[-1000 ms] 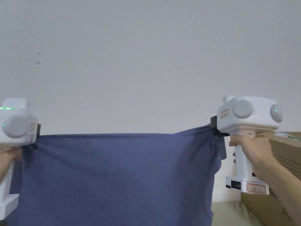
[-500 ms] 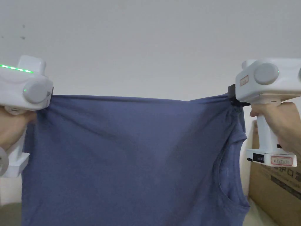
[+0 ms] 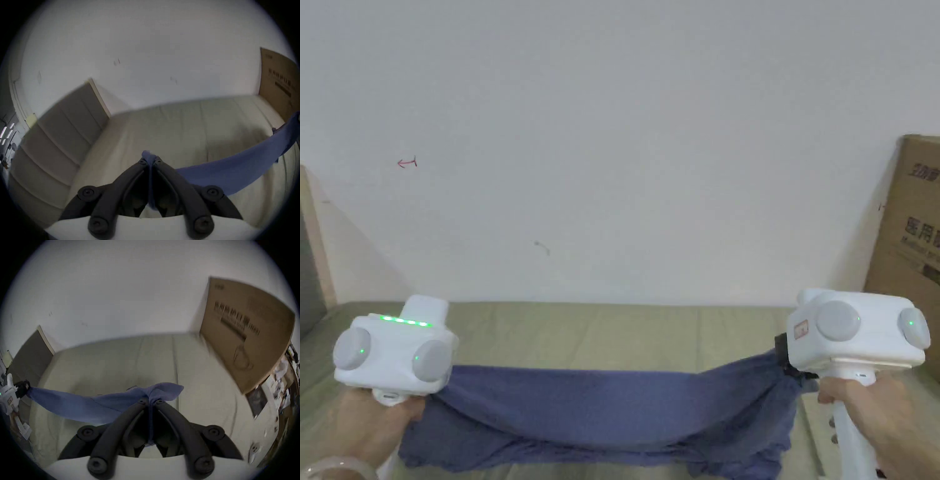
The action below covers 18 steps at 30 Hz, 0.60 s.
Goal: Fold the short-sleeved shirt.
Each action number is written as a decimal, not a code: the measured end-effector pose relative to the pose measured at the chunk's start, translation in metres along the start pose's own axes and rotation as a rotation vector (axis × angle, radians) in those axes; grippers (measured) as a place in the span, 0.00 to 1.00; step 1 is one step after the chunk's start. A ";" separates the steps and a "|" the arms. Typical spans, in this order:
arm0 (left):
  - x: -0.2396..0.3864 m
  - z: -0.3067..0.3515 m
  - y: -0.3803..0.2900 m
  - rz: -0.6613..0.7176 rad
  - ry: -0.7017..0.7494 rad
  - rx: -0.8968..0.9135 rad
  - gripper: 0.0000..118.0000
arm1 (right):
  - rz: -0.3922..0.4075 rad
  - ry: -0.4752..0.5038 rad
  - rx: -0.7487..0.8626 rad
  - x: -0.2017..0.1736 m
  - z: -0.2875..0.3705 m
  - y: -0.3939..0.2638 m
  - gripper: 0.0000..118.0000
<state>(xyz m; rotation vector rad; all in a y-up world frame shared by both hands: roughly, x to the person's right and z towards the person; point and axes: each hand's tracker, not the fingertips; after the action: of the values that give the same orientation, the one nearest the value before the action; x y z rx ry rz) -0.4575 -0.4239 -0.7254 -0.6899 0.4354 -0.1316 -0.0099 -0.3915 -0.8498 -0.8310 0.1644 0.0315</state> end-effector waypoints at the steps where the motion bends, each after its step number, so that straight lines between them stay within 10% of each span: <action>1: 0.006 -0.002 -0.016 -0.009 -0.002 -0.033 0.01 | -0.009 0.006 -0.028 0.004 -0.012 -0.016 0.02; 18: -0.040 0.160 -0.219 -0.028 -0.113 -0.148 0.01 | 0.005 0.051 -0.212 0.057 0.122 -0.251 0.02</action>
<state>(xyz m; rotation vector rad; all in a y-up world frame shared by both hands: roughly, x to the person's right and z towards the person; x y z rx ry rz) -0.4196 -0.4874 -0.4615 -0.8450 0.3290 -0.0864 0.0858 -0.4728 -0.5939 -1.0438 0.2135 0.0329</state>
